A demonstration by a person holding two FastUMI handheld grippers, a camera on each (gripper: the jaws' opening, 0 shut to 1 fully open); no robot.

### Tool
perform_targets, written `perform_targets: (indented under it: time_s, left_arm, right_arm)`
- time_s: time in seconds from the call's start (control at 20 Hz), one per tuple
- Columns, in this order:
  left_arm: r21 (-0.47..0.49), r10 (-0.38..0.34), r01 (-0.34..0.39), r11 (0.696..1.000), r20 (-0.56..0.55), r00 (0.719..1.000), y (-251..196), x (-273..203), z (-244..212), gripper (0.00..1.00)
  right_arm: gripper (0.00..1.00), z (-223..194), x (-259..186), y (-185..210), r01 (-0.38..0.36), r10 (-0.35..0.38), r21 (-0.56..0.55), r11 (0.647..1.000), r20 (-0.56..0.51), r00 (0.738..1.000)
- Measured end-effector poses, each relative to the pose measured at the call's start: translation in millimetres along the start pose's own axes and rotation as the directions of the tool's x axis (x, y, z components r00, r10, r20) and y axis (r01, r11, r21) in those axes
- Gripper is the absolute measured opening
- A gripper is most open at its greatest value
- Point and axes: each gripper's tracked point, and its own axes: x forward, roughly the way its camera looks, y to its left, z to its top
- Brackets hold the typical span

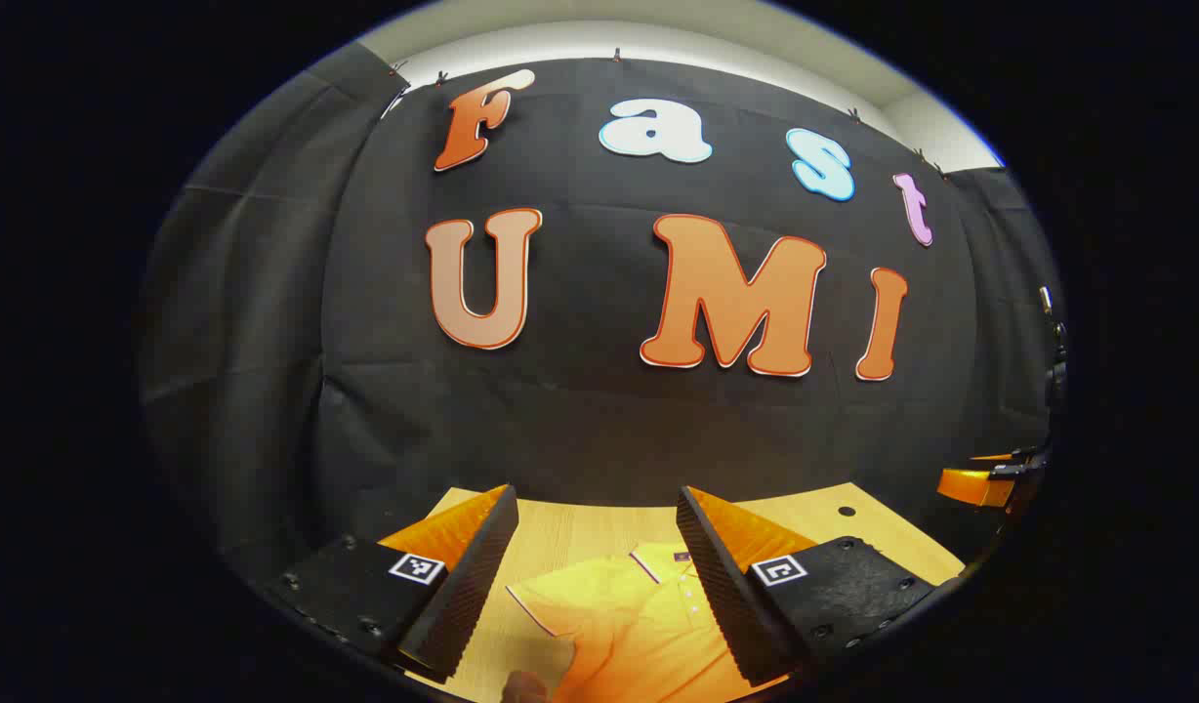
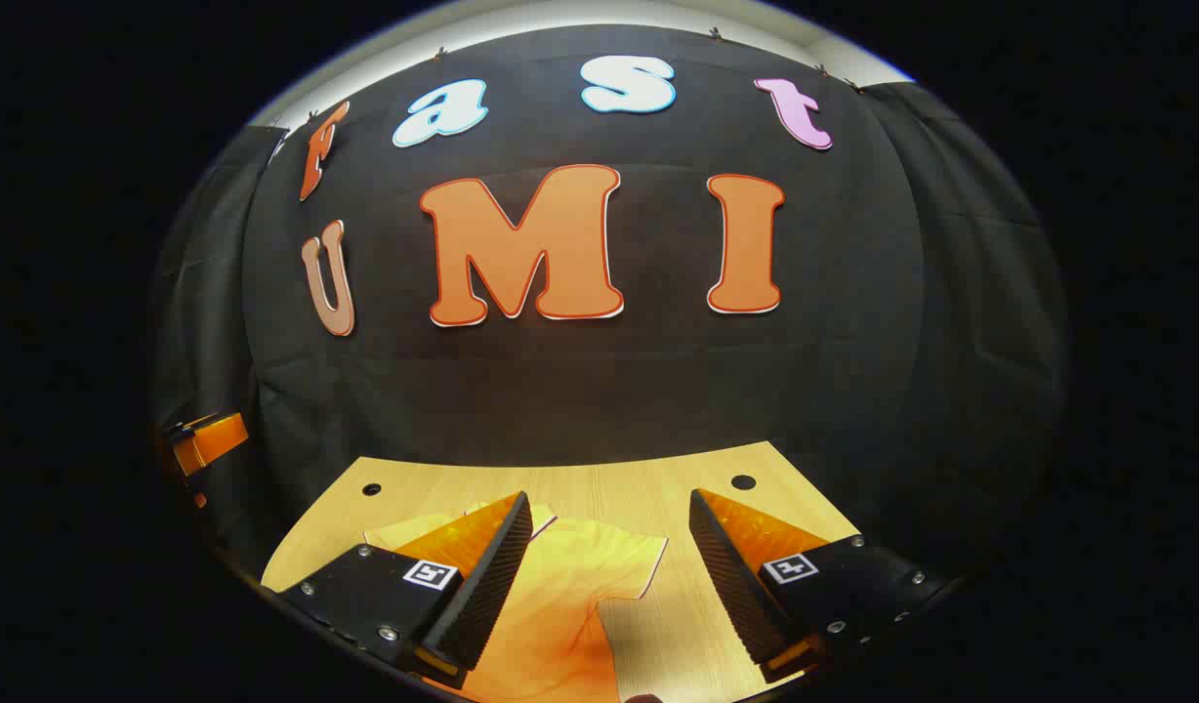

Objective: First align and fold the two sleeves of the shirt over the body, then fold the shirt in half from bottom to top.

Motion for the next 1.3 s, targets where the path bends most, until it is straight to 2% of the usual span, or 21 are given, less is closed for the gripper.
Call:
perform_targets:
  time_s: [0.6,1.3]
  left_arm:
    - [0.011,0.021,-0.022,1.0,0.031,0.999,5,-7,7,0.98]
    - [-0.009,0.024,-0.023,1.0,0.022,0.999,10,-12,2,0.98]
  right_arm:
    - [0.98,5,-6,5,-0.011,0.012,-0.023,1.0,0.032,0.999]
    - [0.98,-1,-7,8,-0.023,0.023,0.005,1.0,-0.009,1.0]
